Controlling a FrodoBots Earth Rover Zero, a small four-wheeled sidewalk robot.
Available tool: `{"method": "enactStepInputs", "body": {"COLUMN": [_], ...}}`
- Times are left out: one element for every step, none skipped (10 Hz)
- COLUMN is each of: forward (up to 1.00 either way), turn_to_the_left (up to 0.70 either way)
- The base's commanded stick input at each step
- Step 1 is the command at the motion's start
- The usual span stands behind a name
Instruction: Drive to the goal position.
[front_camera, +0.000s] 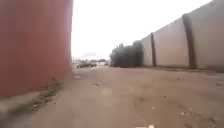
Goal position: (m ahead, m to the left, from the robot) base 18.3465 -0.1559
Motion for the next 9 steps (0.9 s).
{"method": "enactStepInputs", "body": {"forward": [0.70, 0.70, 0.70, 0.70, 0.70, 0.70, 0.70, 0.70, 0.70], "turn_to_the_left": [0.00, 0.00, 0.00, 0.00, 0.00, 0.00, -0.23, -0.25, -0.09]}}
